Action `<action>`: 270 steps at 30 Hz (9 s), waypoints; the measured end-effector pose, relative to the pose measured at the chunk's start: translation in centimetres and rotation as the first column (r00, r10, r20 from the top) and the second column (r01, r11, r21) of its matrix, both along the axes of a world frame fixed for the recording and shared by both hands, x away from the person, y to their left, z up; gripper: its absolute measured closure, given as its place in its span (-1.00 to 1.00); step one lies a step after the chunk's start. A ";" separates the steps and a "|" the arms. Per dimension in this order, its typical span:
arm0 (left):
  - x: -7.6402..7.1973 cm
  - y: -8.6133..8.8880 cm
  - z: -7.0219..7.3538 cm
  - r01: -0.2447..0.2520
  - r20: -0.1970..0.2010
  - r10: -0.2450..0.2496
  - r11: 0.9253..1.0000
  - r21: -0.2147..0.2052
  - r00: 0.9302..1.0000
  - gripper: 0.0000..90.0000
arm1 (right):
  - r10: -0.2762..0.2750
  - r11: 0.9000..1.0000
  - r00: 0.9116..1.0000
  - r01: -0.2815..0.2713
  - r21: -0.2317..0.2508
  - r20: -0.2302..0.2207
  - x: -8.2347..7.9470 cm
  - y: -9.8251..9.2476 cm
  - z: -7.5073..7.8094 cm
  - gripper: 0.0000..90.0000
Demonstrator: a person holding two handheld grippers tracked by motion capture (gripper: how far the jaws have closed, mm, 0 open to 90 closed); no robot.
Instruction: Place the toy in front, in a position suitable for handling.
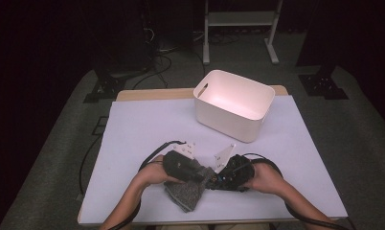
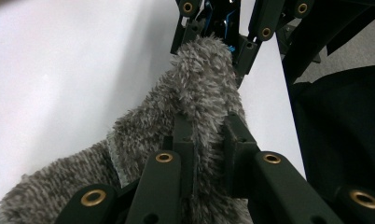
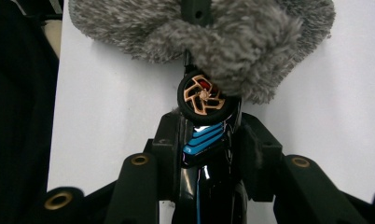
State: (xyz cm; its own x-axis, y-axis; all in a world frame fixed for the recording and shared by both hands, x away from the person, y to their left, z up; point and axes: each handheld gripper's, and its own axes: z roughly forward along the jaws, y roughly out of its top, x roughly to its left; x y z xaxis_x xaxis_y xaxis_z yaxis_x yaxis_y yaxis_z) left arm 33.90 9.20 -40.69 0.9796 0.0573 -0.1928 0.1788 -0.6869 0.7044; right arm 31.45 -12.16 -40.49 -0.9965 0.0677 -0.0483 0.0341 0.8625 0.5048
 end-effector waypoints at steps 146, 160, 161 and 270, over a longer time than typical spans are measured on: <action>0.3 1.0 8.0 -0.014 0.102 0.020 0.998 -0.064 0.995 0.72 | -0.131 0.947 0.991 0.125 0.295 -0.001 0.8 -2.3 2.6 0.11; 0.2 1.7 8.5 -0.008 0.109 0.017 0.996 -0.086 0.994 0.72 | -0.117 0.942 0.992 0.128 0.310 -0.055 1.2 -1.0 1.3 0.23; 0.1 1.7 8.7 -0.004 0.115 0.014 0.996 -0.084 0.993 0.72 | -0.112 0.941 0.992 0.124 0.313 -0.056 1.2 -0.6 1.3 0.23; 0.1 -5.7 3.5 0.022 0.158 -0.049 0.986 0.167 0.986 0.70 | -0.165 0.945 0.983 0.182 0.273 -0.081 -0.1 -7.9 -3.1 0.33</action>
